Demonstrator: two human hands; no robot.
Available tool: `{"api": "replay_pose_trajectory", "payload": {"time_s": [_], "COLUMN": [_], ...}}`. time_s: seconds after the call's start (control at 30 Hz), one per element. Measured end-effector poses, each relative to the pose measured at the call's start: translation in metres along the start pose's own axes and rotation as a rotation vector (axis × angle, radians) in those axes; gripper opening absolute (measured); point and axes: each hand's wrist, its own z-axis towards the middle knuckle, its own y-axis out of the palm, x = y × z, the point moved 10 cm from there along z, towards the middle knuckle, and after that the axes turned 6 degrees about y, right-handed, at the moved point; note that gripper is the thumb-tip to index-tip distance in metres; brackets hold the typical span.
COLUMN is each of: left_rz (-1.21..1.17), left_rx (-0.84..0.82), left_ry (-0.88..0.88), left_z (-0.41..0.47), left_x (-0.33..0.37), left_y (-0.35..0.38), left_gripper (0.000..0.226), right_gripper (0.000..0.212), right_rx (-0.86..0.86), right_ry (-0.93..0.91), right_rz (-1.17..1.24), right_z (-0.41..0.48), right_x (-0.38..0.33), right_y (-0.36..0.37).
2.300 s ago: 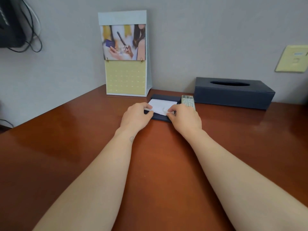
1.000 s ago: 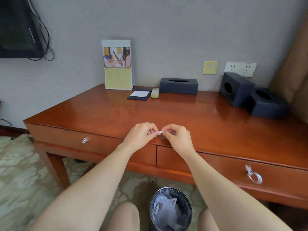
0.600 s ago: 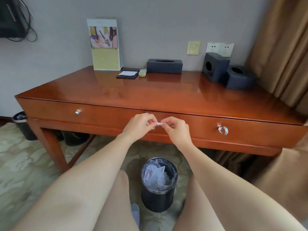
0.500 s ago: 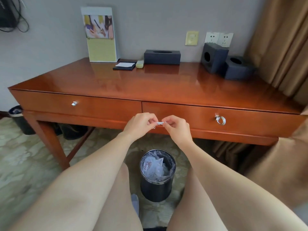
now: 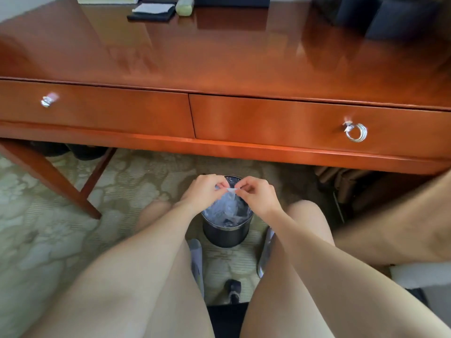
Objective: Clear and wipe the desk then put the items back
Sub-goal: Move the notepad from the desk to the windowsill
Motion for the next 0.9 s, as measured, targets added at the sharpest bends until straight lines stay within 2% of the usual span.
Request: {"api": "replay_pose_trajectory", "payload": {"time_s": [0.13, 0.5, 0.63, 0.73, 0.9], "left_rz": [-0.049, -0.056, -0.09, -0.054, -0.045], "left_rx": [-0.06, -0.195, -0.269, -0.371, -0.357], "left_ry": [-0.072, -0.243, -0.304, -0.325, -0.312], "left_z": [0.021, 0.065, 0.068, 0.065, 0.062], "left_x": [-0.035, -0.11, -0.129, -0.135, -0.133], "left_y": [0.033, 0.099, 0.115, 0.126, 0.12], "left_gripper": [0.013, 0.007, 0.029, 0.041, 0.051], "right_gripper": [0.007, 0.024, 0.037, 0.039, 0.038], "right_rx": [-0.028, -0.151, -0.257, -0.265, -0.259], "right_ry": [0.085, 0.252, 0.287, 0.351, 0.353], "right_rz": [-0.017, -0.04, -0.091, -0.097, -0.106], "right_z": [0.03, 0.101, 0.114, 0.115, 0.11], "right_x": [0.034, 0.09, 0.1, 0.111, 0.108], "right_y": [0.02, 0.075, 0.096, 0.1, 0.098]}}
